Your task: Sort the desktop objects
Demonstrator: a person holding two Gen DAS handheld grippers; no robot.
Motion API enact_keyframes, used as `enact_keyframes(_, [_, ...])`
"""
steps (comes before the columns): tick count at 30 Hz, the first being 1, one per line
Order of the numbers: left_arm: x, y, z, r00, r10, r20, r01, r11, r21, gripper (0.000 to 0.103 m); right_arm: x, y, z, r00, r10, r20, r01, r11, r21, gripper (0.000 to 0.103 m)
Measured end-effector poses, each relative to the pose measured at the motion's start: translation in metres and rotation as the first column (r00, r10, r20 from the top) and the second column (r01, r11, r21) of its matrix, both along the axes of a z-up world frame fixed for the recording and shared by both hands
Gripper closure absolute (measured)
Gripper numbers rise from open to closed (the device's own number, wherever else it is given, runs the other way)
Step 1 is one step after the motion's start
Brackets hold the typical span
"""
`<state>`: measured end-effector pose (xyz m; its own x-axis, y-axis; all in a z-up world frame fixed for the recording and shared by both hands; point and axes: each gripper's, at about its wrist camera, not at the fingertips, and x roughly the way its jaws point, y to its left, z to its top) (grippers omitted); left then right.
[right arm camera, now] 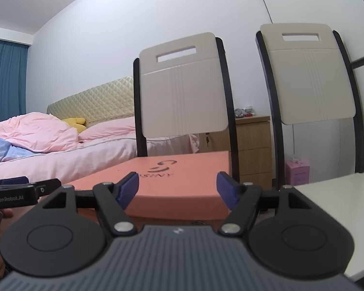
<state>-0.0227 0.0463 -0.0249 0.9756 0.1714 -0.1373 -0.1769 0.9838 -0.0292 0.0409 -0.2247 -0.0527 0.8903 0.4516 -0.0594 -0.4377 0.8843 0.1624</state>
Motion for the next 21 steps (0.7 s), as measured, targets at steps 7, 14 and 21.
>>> enact_keyframes(7, [-0.0002,-0.0020,-0.0012,1.000,0.009,0.001,-0.009,1.000,0.007,0.000,-0.0013,-0.0005,-0.0008,1.000,-0.020,-0.004,0.020,1.000,-0.013,0.025])
enact_keyframes(14, [-0.0006,-0.0040,-0.0021,1.000,0.014,0.004,-0.014,1.000,0.016,0.000,-0.0021,-0.0014,-0.0003,1.000,-0.028,0.002,0.028,0.999,-0.020,0.018])
enact_keyframes(21, [-0.0006,-0.0056,-0.0029,1.000,0.017,0.003,-0.017,1.000,0.022,0.000,-0.0035,-0.0035,0.0002,0.999,-0.051,0.009,0.051,0.998,-0.022,0.004])
